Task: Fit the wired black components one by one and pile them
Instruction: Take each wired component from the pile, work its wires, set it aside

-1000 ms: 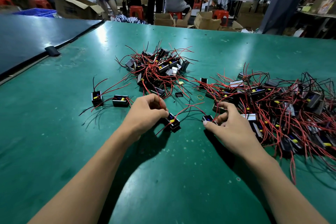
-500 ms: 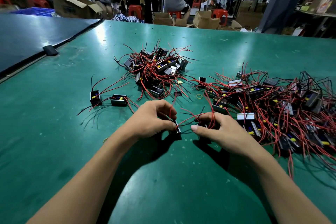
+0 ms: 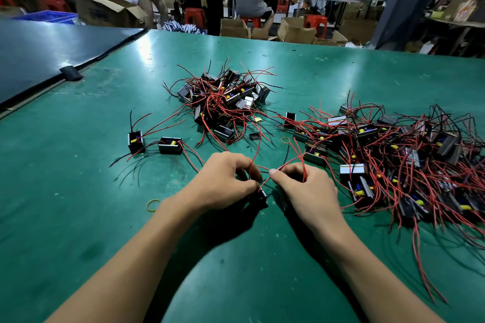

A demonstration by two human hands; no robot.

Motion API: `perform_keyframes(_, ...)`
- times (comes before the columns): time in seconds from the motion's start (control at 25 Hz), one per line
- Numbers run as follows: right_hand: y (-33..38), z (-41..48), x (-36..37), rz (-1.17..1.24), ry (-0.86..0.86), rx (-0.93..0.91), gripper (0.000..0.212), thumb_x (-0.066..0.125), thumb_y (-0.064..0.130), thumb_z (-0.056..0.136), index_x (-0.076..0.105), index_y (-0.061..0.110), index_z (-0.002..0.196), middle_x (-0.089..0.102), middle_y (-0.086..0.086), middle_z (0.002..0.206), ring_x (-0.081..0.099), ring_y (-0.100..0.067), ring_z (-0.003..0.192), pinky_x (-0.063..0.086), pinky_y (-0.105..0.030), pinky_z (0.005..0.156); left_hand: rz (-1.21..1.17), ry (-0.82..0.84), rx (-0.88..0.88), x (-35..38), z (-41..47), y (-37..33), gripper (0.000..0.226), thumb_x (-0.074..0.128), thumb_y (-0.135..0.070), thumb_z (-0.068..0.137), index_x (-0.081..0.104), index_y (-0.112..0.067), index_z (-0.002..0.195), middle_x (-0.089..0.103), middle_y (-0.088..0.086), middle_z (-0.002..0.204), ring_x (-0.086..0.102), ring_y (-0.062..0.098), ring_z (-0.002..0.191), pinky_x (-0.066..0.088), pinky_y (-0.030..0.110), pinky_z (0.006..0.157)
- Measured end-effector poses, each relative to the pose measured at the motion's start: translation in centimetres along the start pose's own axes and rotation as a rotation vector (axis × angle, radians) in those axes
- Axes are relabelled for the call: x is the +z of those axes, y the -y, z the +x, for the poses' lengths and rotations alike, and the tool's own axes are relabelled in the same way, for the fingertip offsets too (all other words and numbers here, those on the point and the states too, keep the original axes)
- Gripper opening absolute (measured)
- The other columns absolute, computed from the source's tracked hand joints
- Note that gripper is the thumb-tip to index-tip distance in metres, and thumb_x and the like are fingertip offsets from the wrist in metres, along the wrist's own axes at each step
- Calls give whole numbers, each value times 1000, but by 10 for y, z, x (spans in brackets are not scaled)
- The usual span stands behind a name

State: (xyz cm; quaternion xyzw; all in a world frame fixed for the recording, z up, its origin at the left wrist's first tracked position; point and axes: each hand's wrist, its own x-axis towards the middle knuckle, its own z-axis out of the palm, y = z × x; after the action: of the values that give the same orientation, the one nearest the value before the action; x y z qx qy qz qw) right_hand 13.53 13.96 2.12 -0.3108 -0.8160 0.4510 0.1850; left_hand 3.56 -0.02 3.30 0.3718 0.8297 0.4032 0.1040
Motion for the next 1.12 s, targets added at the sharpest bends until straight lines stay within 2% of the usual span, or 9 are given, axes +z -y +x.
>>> perform_keyframes(0.12, -2, 1, -1, 92, 16, 14, 18, 68, 54, 74, 71, 36, 77, 65, 5, 53, 64, -31, 68, 49, -63, 91, 44, -83, 17, 3, 1, 2, 9, 68, -11, 78, 71, -19, 77, 70, -2, 71, 55, -1, 54, 46, 14, 60)
perform_keyframes(0.2, -3, 0, 0, 79, -4, -20, 12, 70, 54, 77, 71, 42, 78, 66, 12, 56, 63, -22, 69, 49, -59, 92, 52, -123, 38, 5, 1, 2, 7, 67, -10, 78, 69, -17, 75, 69, -2, 70, 57, 2, 58, 46, 15, 60)
perform_keyframes(0.32, 0, -4, 0, 30, 30, -68, 35, 66, 73, 63, 69, 43, 79, 68, 18, 62, 63, -9, 68, 49, -51, 92, 29, -134, 59, 10, 1, 2, 6, 67, -11, 78, 65, -15, 74, 67, -1, 67, 60, 9, 61, 51, 27, 61)
perform_keyframes(0.4, 0, -5, 1, 22, 51, -75, 35, 65, 72, 61, 69, 44, 81, 69, 19, 65, 65, -9, 70, 49, -51, 92, 8, -132, 70, 11, 1, 1, 8, 69, -12, 79, 65, -14, 73, 67, -1, 66, 61, 11, 62, 52, 31, 62)
perform_keyframes(0.52, -1, -3, 3, 27, 28, -96, 10, 75, 53, 75, 68, 50, 81, 70, 21, 68, 68, -12, 77, 48, -51, 95, -19, -122, 75, 11, 2, 2, 12, 73, -16, 79, 65, -16, 71, 68, -2, 67, 63, 10, 63, 53, 29, 63)
perform_keyframes(0.64, -2, 0, 3, 94, 48, -65, 6, 79, 39, 78, 73, 37, 78, 74, 12, 71, 71, -20, 84, 47, -53, 97, -3, -142, 59, 11, 3, 3, 12, 75, -16, 78, 66, -16, 70, 69, -3, 67, 64, 9, 64, 52, 26, 64)
perform_keyframes(0.72, -2, 2, 3, 79, 74, -42, 12, 80, 39, 77, 73, 30, 78, 74, 11, 75, 70, -19, 87, 45, -52, 100, -5, -155, 49, 11, 4, 5, 11, 76, -14, 77, 67, -16, 71, 70, -5, 67, 64, 5, 64, 51, 21, 65)
perform_keyframes(0.88, -1, 2, 1, -4, 107, -77, 25, 78, 44, 78, 65, 35, 97, 71, 16, 86, 62, -6, 78, 43, -46, 102, -31, -140, 28, 7, 5, 6, 10, 75, -10, 75, 68, -16, 71, 69, -7, 66, 64, 3, 64, 47, 12, 63)
perform_keyframes(1.12, -4, 0, -1, 230, 204, -222, 9, 78, 13, 82, 74, 21, 80, 74, 2, 81, 60, -11, 71, 50, -35, 70, -116, -191, -88, 6, 7, 10, 13, 76, -10, 78, 65, -17, 74, 70, -2, 67, 58, 5, 57, 47, 18, 61)
